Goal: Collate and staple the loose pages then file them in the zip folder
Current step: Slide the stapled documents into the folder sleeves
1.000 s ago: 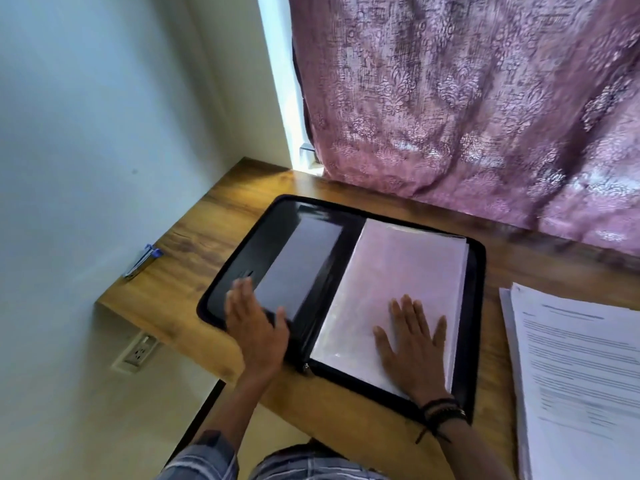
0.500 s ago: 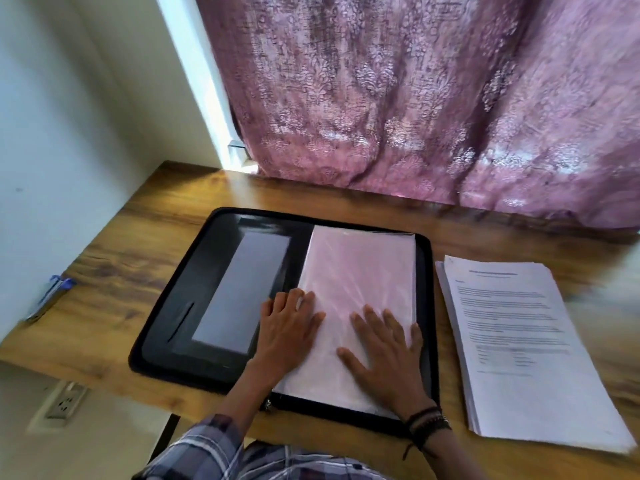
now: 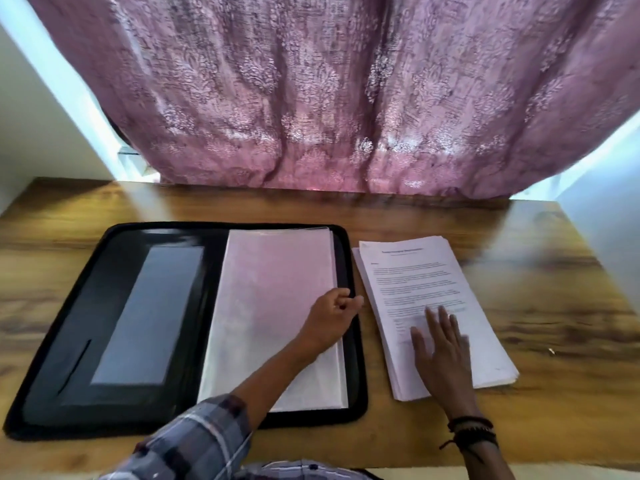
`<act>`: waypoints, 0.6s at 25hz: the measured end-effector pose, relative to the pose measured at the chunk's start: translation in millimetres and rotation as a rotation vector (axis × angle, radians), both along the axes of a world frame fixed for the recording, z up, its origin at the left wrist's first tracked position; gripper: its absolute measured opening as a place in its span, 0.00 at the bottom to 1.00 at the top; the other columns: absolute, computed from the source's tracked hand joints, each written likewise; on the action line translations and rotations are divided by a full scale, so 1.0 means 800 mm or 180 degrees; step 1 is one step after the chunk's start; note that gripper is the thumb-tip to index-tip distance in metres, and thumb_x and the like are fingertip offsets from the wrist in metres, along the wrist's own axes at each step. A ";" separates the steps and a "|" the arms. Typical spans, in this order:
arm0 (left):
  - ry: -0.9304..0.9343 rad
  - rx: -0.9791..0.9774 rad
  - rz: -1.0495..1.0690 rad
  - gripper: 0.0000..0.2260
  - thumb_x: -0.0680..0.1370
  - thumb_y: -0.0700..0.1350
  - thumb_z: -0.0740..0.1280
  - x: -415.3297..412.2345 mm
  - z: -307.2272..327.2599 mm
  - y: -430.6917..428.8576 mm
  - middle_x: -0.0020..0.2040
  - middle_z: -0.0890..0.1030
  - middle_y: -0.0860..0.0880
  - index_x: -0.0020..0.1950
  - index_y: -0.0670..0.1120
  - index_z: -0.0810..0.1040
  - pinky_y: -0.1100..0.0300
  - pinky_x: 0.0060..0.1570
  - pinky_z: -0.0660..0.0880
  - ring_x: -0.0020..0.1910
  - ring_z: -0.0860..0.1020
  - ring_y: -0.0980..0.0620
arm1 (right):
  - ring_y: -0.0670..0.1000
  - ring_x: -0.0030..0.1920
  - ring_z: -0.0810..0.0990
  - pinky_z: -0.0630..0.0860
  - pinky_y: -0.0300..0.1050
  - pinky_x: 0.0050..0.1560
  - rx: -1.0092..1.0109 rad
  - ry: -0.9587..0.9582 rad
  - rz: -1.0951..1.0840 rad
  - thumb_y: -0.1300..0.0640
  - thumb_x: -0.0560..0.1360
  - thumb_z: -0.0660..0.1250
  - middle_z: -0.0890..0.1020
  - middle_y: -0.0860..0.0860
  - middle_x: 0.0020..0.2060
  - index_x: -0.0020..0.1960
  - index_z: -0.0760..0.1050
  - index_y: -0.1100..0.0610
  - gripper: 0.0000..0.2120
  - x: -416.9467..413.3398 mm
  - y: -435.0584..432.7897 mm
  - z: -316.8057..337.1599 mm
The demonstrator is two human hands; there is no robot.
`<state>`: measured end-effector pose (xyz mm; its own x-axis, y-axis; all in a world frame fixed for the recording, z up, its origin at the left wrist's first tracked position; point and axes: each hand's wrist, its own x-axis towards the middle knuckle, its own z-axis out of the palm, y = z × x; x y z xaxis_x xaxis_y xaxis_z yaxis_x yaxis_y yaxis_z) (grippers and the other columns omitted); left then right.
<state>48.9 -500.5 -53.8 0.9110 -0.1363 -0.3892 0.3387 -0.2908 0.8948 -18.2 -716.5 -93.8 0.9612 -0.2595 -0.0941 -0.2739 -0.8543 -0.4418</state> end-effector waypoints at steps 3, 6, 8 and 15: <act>0.0117 -0.0134 0.0310 0.17 0.76 0.54 0.70 0.017 -0.009 -0.039 0.51 0.82 0.48 0.59 0.45 0.76 0.51 0.56 0.79 0.51 0.82 0.48 | 0.50 0.79 0.51 0.49 0.57 0.77 -0.0220 0.0044 0.0269 0.39 0.82 0.45 0.55 0.48 0.79 0.79 0.52 0.46 0.28 0.003 0.006 -0.011; 0.0056 -0.0362 0.0553 0.10 0.75 0.49 0.73 0.023 -0.015 -0.048 0.52 0.84 0.49 0.52 0.46 0.80 0.61 0.49 0.79 0.49 0.83 0.52 | 0.53 0.76 0.64 0.62 0.58 0.72 -0.0361 -0.0156 0.0465 0.36 0.80 0.40 0.65 0.50 0.76 0.77 0.62 0.47 0.31 0.003 0.026 -0.016; 0.0118 -0.0572 0.0804 0.10 0.74 0.46 0.74 0.023 -0.020 -0.047 0.54 0.84 0.49 0.53 0.45 0.81 0.61 0.49 0.79 0.49 0.83 0.52 | 0.53 0.73 0.69 0.64 0.56 0.69 -0.0347 -0.0294 0.0511 0.35 0.79 0.44 0.69 0.49 0.74 0.75 0.67 0.48 0.31 0.002 0.030 -0.016; -0.0884 -0.0962 0.0891 0.12 0.81 0.43 0.64 0.014 0.014 -0.050 0.57 0.83 0.50 0.63 0.44 0.76 0.57 0.53 0.80 0.55 0.82 0.52 | 0.53 0.72 0.67 0.63 0.48 0.71 0.1056 -0.0726 -0.0153 0.43 0.72 0.71 0.71 0.53 0.72 0.75 0.65 0.55 0.36 0.032 -0.010 0.033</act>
<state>60.2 -540.9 -42.3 0.9925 0.0592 -0.1074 0.1036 0.0635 0.9926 7.4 -724.1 -67.5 0.9546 -0.2960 0.0339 -0.1732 -0.6438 -0.7454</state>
